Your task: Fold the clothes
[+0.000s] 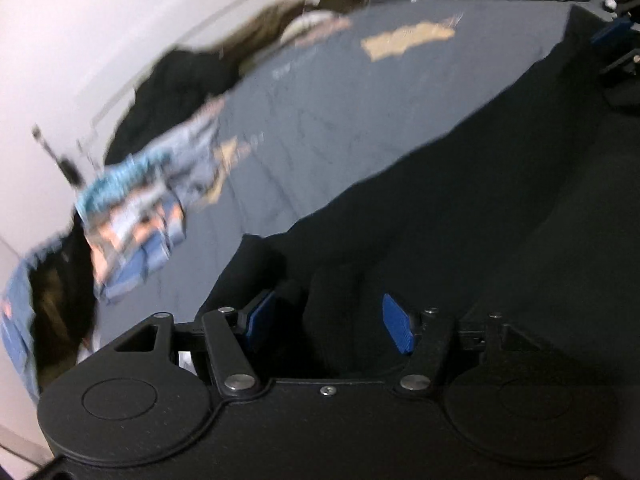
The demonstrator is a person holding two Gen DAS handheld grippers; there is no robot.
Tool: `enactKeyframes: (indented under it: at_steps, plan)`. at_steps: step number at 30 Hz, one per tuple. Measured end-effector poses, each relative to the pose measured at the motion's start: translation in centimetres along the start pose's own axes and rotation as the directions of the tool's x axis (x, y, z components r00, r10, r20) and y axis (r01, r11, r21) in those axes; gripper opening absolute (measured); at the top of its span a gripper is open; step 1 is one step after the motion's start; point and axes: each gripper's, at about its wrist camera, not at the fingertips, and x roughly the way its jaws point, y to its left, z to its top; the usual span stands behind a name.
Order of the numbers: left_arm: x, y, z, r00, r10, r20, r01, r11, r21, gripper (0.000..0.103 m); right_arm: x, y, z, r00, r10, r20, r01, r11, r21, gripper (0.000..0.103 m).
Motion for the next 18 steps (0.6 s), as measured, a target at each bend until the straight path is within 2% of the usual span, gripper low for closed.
enactKeyframes:
  at_steps: [1,2,4,5,6,9,12,16,18]
  plan:
    - [0.5,0.3,-0.2,1.0,-0.02,-0.009,0.02,1.0,-0.019,0.051,0.9,-0.2,0.2,1.0,0.009,-0.019,-0.008,1.0,0.03,0.042]
    - [0.9,0.5,-0.5,0.999,-0.039,-0.016,0.038,0.999,-0.034,0.038,1.7,-0.5,0.3,0.999,0.025,-0.032,-0.022,0.998,0.065,0.042]
    - [1.0,1.0,-1.4,0.999,-0.04,-0.018,0.039,0.998,-0.052,0.021,3.1,-1.1,0.1,0.997,0.052,-0.056,-0.044,0.99,0.137,0.041]
    - [1.0,1.5,-1.6,0.999,-0.033,-0.011,0.032,0.997,-0.075,0.013,3.6,-1.2,0.1,0.996,0.063,-0.061,-0.052,0.985,0.165,0.027]
    - [0.6,2.0,-1.7,0.999,-0.035,0.007,0.035,0.993,-0.115,0.011,3.9,-1.3,0.0,0.996,0.072,-0.06,-0.059,0.979,0.193,0.0]
    - [-1.3,4.1,-1.8,0.992,-0.054,0.113,0.081,0.964,-0.252,0.009,3.4,-1.5,-0.2,0.997,0.08,-0.018,-0.073,0.963,0.259,0.0]
    - [-3.8,5.9,-1.0,0.973,-0.026,0.229,0.101,0.941,-0.324,0.009,1.6,-3.0,-0.1,0.995,0.06,0.079,-0.085,0.934,0.348,0.0]
    - [-6.0,7.3,0.8,0.936,0.007,0.352,0.136,0.914,-0.383,0.009,-1.2,-5.8,0.6,0.981,-0.023,0.193,-0.067,0.891,0.448,0.0]
    - [-6.1,7.3,2.2,0.928,0.023,0.371,0.129,0.916,-0.379,0.009,-1.6,-6.9,1.1,0.979,-0.016,0.203,-0.084,0.877,0.474,0.0]
